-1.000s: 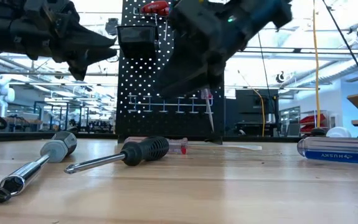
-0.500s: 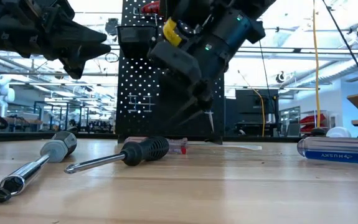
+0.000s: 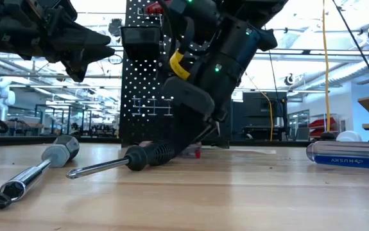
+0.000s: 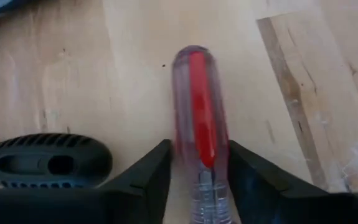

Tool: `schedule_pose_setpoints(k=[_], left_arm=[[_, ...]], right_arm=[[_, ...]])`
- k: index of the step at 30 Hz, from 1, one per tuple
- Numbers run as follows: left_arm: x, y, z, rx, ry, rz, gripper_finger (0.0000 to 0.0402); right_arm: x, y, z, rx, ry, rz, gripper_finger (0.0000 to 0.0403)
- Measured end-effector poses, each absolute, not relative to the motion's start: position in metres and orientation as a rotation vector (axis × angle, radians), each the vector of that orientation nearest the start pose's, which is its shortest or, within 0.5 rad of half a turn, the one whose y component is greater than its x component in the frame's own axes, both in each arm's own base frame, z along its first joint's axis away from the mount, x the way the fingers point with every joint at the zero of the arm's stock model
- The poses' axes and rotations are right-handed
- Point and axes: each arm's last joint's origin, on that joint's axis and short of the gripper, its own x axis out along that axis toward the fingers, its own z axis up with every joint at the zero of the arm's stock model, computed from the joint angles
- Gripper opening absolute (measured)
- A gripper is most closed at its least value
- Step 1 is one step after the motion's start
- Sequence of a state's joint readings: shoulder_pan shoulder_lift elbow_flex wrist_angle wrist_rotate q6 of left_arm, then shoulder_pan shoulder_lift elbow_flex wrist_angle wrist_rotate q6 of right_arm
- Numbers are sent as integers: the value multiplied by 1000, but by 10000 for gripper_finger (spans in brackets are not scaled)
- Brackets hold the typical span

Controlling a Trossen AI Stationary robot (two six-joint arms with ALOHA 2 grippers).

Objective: Hang tools onto peg board
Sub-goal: Hang the red screwdriver on the pegboard

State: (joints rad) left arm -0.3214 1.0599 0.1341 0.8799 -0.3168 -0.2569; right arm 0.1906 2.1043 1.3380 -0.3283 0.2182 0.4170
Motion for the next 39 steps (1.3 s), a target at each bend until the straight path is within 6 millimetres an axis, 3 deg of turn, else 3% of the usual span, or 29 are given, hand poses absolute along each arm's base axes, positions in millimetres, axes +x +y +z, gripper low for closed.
schedule_pose_setpoints(k=[4,12,17,23,30,36,39], left_arm=[[175,-49,169,-241,46,2,116],[175,-49,170,-242,44,2,116],[175,-49,170,-242,43,2,116],[175,-49,170,-242,41,2,116],[175,-49,170,-242,40,1,116],[175,-49,170,-239,41,2,116],[175,-49,170,-240,41,2,116]], right_arm=[[408,80,120,114,1044,-219,81],[404,91,135,155,970,-272,79],[400,107,172,112,770,-371,79],[387,114,197,76,611,-506,79],[346,96,207,196,322,-507,79],[307,61,194,284,-103,-360,79],[301,50,188,216,-190,-331,79]])
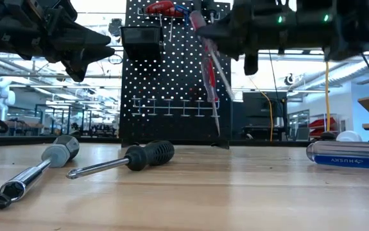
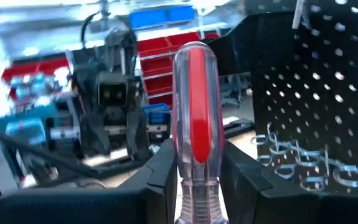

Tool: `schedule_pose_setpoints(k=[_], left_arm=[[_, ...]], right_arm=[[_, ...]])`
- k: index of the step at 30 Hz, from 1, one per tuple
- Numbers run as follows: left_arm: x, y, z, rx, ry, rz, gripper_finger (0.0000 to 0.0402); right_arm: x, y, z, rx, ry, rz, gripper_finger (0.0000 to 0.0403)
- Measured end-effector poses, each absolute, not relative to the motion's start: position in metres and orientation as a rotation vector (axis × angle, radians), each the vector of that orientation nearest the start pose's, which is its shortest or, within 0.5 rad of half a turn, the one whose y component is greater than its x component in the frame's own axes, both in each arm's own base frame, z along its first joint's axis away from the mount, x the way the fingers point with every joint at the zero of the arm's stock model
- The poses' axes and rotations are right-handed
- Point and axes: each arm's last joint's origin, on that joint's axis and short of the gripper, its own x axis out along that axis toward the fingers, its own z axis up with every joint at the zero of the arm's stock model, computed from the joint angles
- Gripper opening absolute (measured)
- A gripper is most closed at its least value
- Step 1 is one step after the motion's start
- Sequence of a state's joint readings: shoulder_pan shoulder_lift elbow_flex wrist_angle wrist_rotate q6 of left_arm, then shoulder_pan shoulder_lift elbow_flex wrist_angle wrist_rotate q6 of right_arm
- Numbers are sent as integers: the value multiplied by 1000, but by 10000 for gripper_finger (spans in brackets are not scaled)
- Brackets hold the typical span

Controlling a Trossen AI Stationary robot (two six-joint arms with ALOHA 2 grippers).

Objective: Hang tools onto peg board
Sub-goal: Hang the red screwdriver on the pegboard

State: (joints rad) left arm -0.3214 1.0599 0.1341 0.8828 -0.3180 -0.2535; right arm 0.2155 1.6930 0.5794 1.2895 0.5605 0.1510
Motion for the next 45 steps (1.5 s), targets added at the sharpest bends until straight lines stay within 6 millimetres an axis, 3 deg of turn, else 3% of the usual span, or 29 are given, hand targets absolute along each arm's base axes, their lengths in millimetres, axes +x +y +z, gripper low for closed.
schedule_pose_setpoints(k=[5,10,19,26,30,37,45], left_arm=[[175,-48,170,-240,40,11,116],[175,-49,173,-253,8,5,116],[184,-57,180,-221,21,-57,116],[205,-75,186,-59,37,-111,116],[216,-85,187,-2,44,-159,116],[237,-93,185,7,72,-111,119],[264,-105,185,42,84,-106,176]], right_arm=[[317,36,184,76,-194,-256,79],[329,24,175,-6,-159,-287,79],[332,13,171,-195,-129,-282,79],[333,5,172,-247,-141,-201,79],[333,7,173,-331,-154,-119,79],[333,20,169,-357,-177,224,79],[332,38,160,-274,-79,298,79]])
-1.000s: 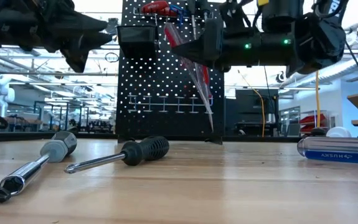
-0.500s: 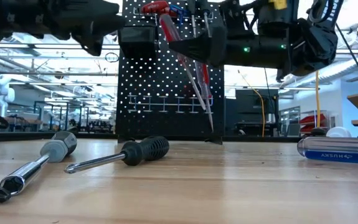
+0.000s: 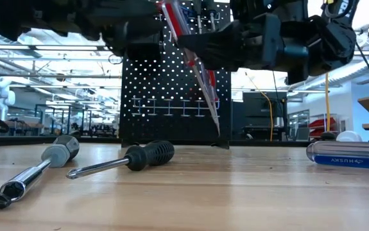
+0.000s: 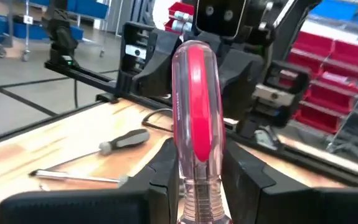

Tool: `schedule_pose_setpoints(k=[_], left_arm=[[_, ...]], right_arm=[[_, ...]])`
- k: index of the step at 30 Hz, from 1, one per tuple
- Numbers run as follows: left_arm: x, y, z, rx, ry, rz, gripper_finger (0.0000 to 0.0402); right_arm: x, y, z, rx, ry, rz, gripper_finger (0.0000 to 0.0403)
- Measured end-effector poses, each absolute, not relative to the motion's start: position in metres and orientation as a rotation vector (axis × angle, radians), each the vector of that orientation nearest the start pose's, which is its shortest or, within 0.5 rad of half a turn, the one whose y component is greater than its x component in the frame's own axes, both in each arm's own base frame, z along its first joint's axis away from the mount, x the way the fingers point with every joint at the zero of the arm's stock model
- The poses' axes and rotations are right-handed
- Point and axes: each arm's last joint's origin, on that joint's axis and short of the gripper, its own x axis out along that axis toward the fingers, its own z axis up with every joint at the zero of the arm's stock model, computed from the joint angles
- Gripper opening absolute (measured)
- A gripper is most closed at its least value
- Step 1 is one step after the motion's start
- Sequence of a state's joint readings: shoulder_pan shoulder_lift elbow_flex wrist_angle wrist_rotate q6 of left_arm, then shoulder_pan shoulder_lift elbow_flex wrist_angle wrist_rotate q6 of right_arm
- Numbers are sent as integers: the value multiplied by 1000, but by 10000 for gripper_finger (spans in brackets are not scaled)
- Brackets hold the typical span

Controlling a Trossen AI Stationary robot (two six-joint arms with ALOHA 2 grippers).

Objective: Hang tools onto peg board
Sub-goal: Hang the red screwdriver on the pegboard

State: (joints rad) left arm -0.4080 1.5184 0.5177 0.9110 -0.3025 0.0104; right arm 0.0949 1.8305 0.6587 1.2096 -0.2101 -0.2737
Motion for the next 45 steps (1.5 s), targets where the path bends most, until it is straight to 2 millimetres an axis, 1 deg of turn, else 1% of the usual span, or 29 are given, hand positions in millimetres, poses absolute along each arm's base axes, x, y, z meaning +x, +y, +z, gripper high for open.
schedule_pose_setpoints(k=[4,6,9,13,15,20,25,29,31,33,35,39,42,44,45], left_arm=[[271,-107,184,99,89,-82,203],[274,-107,185,99,82,-60,213],[278,-109,186,99,74,-52,222],[288,-112,190,81,31,-36,224],[294,-114,189,82,33,-35,224],[308,-120,191,77,18,-31,224],[308,-125,195,112,0,-48,224],[307,-128,196,141,-11,-42,223],[307,-128,197,142,-10,-30,216],[307,-127,197,142,-12,-27,198],[307,-127,197,142,-14,-21,170],[307,-127,197,153,-13,3,98],[306,-128,197,147,-14,-1,97],[306,-129,198,131,-15,13,97],[306,-131,199,127,-10,49,97]], right_arm=[[331,46,159,-220,-60,323,79],[331,50,158,-213,-57,337,79],[330,55,158,-201,-48,307,79],[330,58,158,-196,-50,298,79],[330,59,160,-172,-59,266,79],[328,66,164,-142,-102,267,79],[326,74,165,-157,-106,246,79],[326,76,166,-164,-114,244,79],[326,76,166,-165,-115,244,79],[325,77,166,-165,-115,246,79],[325,78,166,-163,-116,250,79],[325,79,166,-141,-110,252,79],[325,79,166,-102,-102,257,85],[324,79,168,-81,-86,256,116],[323,79,170,-79,-69,255,136]])
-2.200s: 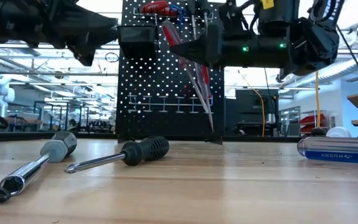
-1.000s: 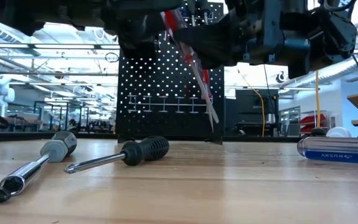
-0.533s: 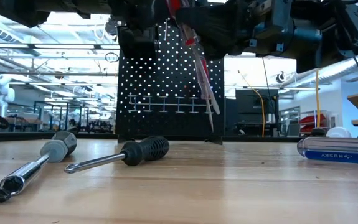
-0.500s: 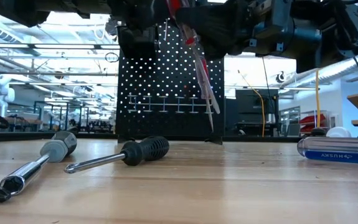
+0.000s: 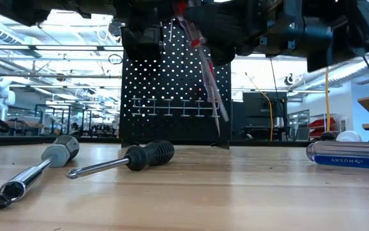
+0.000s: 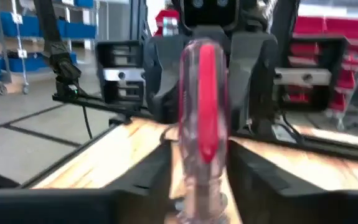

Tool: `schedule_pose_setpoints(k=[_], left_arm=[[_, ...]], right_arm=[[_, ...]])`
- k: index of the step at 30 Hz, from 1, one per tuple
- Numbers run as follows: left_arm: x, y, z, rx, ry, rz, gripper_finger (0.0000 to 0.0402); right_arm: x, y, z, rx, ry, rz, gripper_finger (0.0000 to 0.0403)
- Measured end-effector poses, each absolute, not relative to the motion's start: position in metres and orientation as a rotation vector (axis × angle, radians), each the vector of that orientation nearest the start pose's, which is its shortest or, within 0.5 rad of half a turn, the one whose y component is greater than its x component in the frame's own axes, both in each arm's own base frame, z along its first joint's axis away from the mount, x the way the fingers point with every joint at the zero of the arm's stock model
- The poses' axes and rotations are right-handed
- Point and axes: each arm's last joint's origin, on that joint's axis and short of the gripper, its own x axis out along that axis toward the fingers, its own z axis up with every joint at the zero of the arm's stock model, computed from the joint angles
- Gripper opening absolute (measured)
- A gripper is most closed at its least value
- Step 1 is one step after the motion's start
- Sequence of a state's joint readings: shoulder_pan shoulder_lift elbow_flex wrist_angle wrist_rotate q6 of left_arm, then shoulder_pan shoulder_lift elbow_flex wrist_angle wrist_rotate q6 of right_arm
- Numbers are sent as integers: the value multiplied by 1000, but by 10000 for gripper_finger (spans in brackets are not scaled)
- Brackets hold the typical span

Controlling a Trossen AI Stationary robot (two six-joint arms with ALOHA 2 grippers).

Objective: Hang tools onto peg board
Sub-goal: Hang the red screwdriver on the pegboard

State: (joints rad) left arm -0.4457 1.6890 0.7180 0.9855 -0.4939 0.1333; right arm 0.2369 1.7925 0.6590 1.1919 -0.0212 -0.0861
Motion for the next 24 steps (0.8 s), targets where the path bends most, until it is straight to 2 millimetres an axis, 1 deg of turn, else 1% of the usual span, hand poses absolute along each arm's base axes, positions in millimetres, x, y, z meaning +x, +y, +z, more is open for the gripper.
schedule_pose_setpoints(k=[3,6,8,10,12,15,17,19,22,24], left_arm=[[308,-138,204,149,33,180,97],[315,-147,214,191,93,267,97],[322,-151,227,205,111,312,97],[329,-153,241,228,131,356,97],[337,-149,255,279,157,419,97],[352,-132,277,324,193,508,97],[360,-116,287,333,218,552,97],[365,-95,295,327,232,570,97],[367,-63,303,264,219,590,97],[368,-47,306,253,224,612,97]], right_arm=[[317,75,181,-84,48,204,193],[302,68,196,-69,193,97,231],[288,63,207,-35,287,37,244],[270,58,217,6,372,-30,249],[253,53,226,48,434,-85,250],[229,53,239,97,477,-110,244],[216,54,245,98,490,-129,239],[205,57,250,86,490,-149,235],[192,61,253,63,498,-174,229],[186,63,255,44,497,-188,226]])
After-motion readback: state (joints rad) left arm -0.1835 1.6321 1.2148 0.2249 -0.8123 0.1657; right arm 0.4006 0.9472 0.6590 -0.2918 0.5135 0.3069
